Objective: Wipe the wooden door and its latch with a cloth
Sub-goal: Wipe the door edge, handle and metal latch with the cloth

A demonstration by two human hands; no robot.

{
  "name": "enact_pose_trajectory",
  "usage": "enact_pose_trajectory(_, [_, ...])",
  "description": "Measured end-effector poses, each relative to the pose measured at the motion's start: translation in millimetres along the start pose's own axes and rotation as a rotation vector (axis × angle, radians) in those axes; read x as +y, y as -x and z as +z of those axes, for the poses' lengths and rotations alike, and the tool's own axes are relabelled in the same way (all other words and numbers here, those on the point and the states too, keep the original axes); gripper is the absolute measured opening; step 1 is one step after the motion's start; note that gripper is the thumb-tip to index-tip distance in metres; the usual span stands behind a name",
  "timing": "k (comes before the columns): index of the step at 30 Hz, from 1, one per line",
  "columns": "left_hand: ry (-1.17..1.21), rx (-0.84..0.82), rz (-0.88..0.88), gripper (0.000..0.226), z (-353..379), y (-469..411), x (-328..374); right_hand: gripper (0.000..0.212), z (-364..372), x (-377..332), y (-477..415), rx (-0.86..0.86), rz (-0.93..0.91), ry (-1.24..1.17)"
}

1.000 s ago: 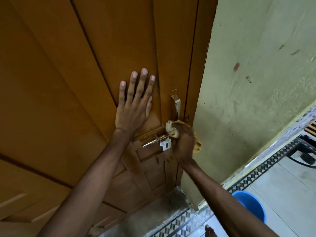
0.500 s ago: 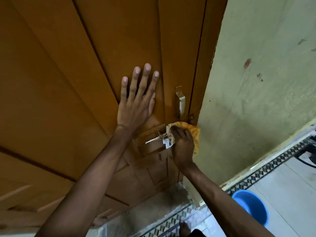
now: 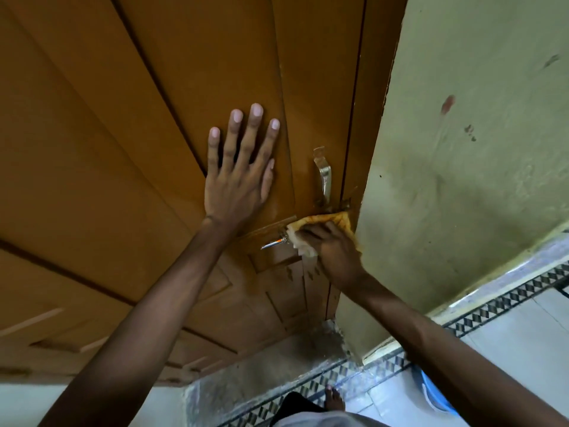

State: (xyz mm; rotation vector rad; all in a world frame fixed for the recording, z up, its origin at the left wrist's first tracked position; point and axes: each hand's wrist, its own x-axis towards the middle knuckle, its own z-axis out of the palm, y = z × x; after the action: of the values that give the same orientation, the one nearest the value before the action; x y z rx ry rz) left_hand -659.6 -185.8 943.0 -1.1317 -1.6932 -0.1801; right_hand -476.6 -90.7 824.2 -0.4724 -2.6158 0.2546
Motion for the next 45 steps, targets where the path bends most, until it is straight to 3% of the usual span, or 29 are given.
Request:
enact_pose_trajectory(5, [0.086,-0.074,0.062,0.054,-16,17,-9,0.058,-11,6,-3,-0.042,0.201,-0.018])
enact_pose_trajectory(8, [0.005,-0.088,0.049,0.056,-17,46,-32,0.049,-9,-3,-2,0.059,0.242,-0.245])
enact_pose_trajectory(12, [-0.072,-0.067,0.144,0.058,-12,60,-52,0.051,-22,-26,7,0.027,0.310,-0.511])
enact_pose_trajectory(16, [-0.049,-0.028,0.163,0.059,-8,61,-51,0.063,-14,-55,1,0.159,0.284,-0.243])
enact_pose_trajectory(18, [-0.037,-0.007,0.173,0.060,-7,62,-52,0.054,7,-67,-8,0.184,0.226,-0.071])
enact_pose_trajectory(22, [-0.029,0.019,0.181,0.061,-4,64,-53,0.040,48,-88,-9,0.252,0.277,-0.058])
enact_pose_trajectory(31, [0.025,0.079,0.201,0.059,-1,62,-55,0.048,57,-106,-5,0.224,0.307,0.162])
enact_pose_trajectory(37, [0.044,0.048,0.193,0.059,-4,62,-53,0.046,47,-128,-11,0.127,0.472,-0.021])
enact_pose_trajectory(41, [0.065,0.036,0.185,0.060,-5,61,-55,0.046,35,-125,-13,0.035,0.417,-0.207])
enact_pose_trajectory(43, [0.071,0.018,0.199,0.062,-6,61,-55,0.042,23,-116,-15,0.081,0.426,-0.394])
enact_pose_trajectory(45, [0.066,0.013,0.206,0.063,-6,62,-56,0.045,16,-109,-16,0.213,0.499,-0.426])
